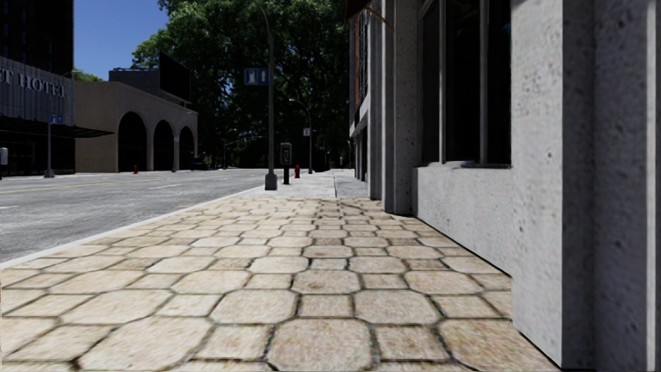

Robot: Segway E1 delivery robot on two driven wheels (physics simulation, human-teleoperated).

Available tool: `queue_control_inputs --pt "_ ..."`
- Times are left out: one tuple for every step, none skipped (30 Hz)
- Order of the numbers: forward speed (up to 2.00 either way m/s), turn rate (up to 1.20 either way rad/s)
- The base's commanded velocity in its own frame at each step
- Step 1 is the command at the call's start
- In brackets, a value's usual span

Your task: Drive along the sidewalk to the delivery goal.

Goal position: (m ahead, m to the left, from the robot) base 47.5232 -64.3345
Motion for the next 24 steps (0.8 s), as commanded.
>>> queue_control_inputs --pt "2.00 0.00" --pt "2.00 0.00" --pt "2.00 0.00" --pt "2.00 0.00" --pt "2.00 0.00" --pt "2.00 0.00" --pt "2.00 0.00" --pt "2.00 0.00" --pt "2.00 0.00" --pt "2.00 0.00" --pt "2.00 0.00" --pt "2.00 0.00" --pt "2.00 0.00" --pt "2.00 0.00" --pt "2.00 0.00" --pt "2.00 0.00" --pt "2.00 0.00" --pt "2.00 0.00" --pt "2.00 0.00" --pt "2.00 0.00" --pt "2.00 0.00" --pt "2.00 0.00" --pt "2.00 0.00" --pt "2.00 0.00"
